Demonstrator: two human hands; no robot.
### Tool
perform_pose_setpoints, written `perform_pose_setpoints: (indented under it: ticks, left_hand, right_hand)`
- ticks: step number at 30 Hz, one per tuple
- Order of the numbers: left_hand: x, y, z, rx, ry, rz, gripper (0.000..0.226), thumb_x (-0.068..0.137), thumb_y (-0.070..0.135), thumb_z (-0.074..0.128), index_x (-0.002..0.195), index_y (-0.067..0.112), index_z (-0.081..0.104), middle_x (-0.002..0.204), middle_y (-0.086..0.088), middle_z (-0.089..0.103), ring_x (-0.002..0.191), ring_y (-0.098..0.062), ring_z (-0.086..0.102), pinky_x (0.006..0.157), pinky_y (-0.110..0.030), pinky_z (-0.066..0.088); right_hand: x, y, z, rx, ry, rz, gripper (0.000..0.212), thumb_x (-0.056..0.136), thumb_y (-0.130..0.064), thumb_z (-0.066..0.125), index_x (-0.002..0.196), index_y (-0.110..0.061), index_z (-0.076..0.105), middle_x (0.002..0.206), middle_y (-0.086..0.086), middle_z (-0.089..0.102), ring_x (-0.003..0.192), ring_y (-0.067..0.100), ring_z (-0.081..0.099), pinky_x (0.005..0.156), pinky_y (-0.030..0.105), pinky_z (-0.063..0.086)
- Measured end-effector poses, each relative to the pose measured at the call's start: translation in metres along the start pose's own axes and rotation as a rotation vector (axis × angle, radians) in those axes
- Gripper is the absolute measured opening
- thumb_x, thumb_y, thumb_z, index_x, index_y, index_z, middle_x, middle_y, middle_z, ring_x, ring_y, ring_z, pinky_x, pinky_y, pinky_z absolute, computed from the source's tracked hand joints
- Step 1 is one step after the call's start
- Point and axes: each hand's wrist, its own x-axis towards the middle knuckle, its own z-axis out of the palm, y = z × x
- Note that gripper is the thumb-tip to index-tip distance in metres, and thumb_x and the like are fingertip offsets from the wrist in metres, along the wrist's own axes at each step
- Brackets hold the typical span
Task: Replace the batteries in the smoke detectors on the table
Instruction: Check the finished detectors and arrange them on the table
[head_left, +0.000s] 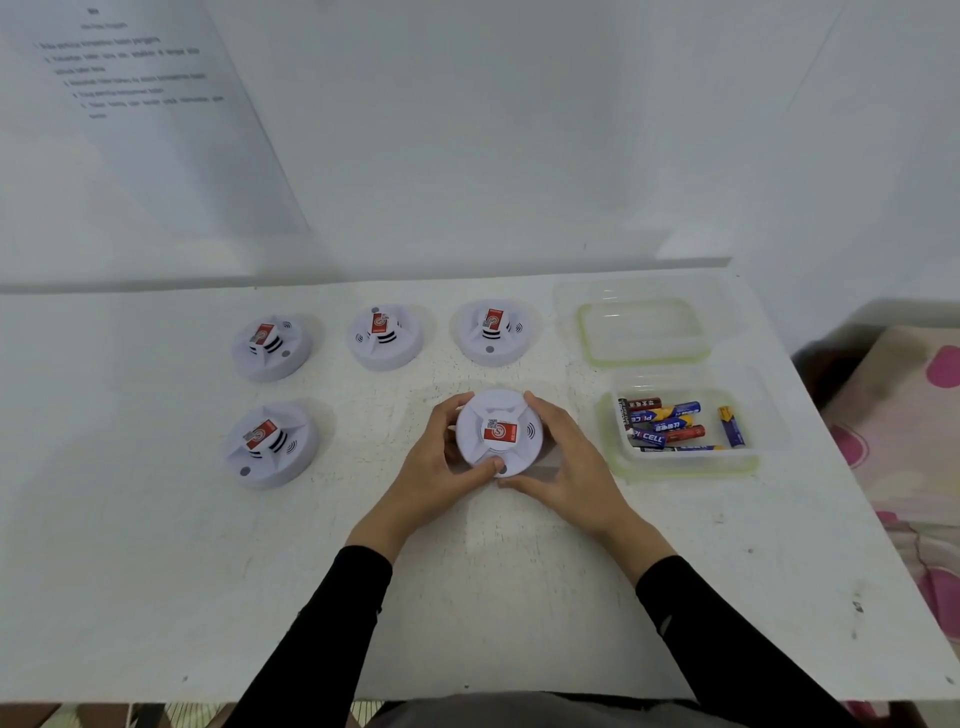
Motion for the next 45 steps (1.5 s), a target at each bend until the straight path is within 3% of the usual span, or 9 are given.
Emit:
perform_pose_setpoints:
  ticks: [8,13,22,29,32,35,37,41,45]
  left_hand:
    - [0.000,-0.001,0.001,0.011,0.007,-0.006,0.075,0.080,0.029,0.081,0.139,0.036,0.036,0.127,0.033,0.048,0.120,0.001,0.052,0.096,-0.024,0.052]
    - [0.000,-0.002,0.001,0.008,0.013,-0.003,0.076,0.079,0.030,0.082,0.139,0.037,0.036,0.133,0.023,0.049,0.121,-0.001,0.052,0.096,-0.022,0.051]
    - [-0.001,0.000,0.001,0.023,0.009,-0.006,0.075,0.079,0.031,0.081,0.137,0.042,0.034,0.133,0.024,0.048,0.121,0.001,0.051,0.095,-0.021,0.051]
    - [-0.001,0.001,-0.002,0.044,-0.020,-0.002,0.073,0.083,0.030,0.078,0.142,0.032,0.035,0.135,0.023,0.046,0.120,0.006,0.050,0.096,-0.017,0.049]
    - [-0.005,0.004,-0.005,-0.017,-0.011,-0.045,0.059,0.093,0.031,0.066,0.145,0.027,0.038,0.139,0.014,0.050,0.121,0.005,0.052,0.099,-0.021,0.049]
    - [-0.006,0.009,-0.009,0.005,0.000,-0.042,0.042,0.099,0.025,0.057,0.139,0.032,0.046,0.131,0.028,0.055,0.123,0.007,0.050,0.100,-0.019,0.046]
    - [-0.007,0.011,-0.010,0.054,0.003,-0.025,0.038,0.100,0.017,0.055,0.129,0.039,0.047,0.120,0.043,0.055,0.118,0.014,0.050,0.094,-0.011,0.044]
    - [-0.006,-0.003,-0.011,0.099,0.028,-0.057,0.041,0.098,0.035,0.054,0.137,0.041,0.047,0.136,0.021,0.053,0.129,-0.005,0.047,0.109,-0.040,0.044]
    - [-0.007,-0.004,-0.011,0.104,0.046,-0.081,0.041,0.096,0.038,0.052,0.137,0.038,0.047,0.137,0.016,0.053,0.129,-0.009,0.047,0.109,-0.043,0.043]
  right_hand:
    - [0.001,0.001,0.000,-0.009,-0.007,0.014,0.091,0.071,-0.037,0.083,0.146,-0.022,0.033,0.141,-0.013,0.044,0.128,-0.005,0.041,0.099,0.006,0.035]
    - [0.000,0.000,0.001,-0.016,-0.008,0.018,0.091,0.072,-0.037,0.083,0.146,-0.020,0.033,0.141,-0.014,0.044,0.128,-0.004,0.041,0.099,0.007,0.035]
    - [0.000,-0.002,0.000,-0.024,-0.021,0.032,0.091,0.073,-0.038,0.082,0.147,-0.023,0.031,0.143,-0.014,0.043,0.130,-0.004,0.039,0.101,0.008,0.035]
    - [-0.001,-0.003,0.000,-0.020,-0.031,0.059,0.092,0.072,-0.038,0.082,0.148,-0.024,0.031,0.141,-0.018,0.043,0.126,-0.009,0.040,0.097,0.004,0.034]
    - [-0.001,-0.003,0.000,-0.013,-0.034,0.097,0.094,0.072,-0.038,0.083,0.148,-0.027,0.029,0.138,-0.022,0.043,0.121,-0.016,0.041,0.093,0.001,0.034]
    - [-0.001,-0.002,0.000,-0.031,-0.053,0.130,0.095,0.073,-0.037,0.082,0.149,-0.029,0.026,0.143,-0.026,0.033,0.130,-0.021,0.025,0.098,-0.004,0.021]
    - [0.000,-0.003,0.000,-0.068,-0.080,0.134,0.096,0.074,-0.040,0.080,0.150,-0.031,0.022,0.145,-0.029,0.021,0.137,-0.012,0.011,0.104,-0.002,0.010]
    - [-0.001,-0.005,-0.001,-0.128,-0.116,0.150,0.097,0.075,-0.046,0.078,0.151,-0.031,0.020,0.141,-0.032,0.021,0.133,-0.011,0.005,0.110,0.012,0.010]
    - [-0.001,-0.005,-0.001,-0.171,-0.139,0.107,0.094,0.077,-0.042,0.077,0.150,-0.026,0.021,0.131,-0.041,0.016,0.109,-0.043,-0.001,0.097,-0.008,-0.001]
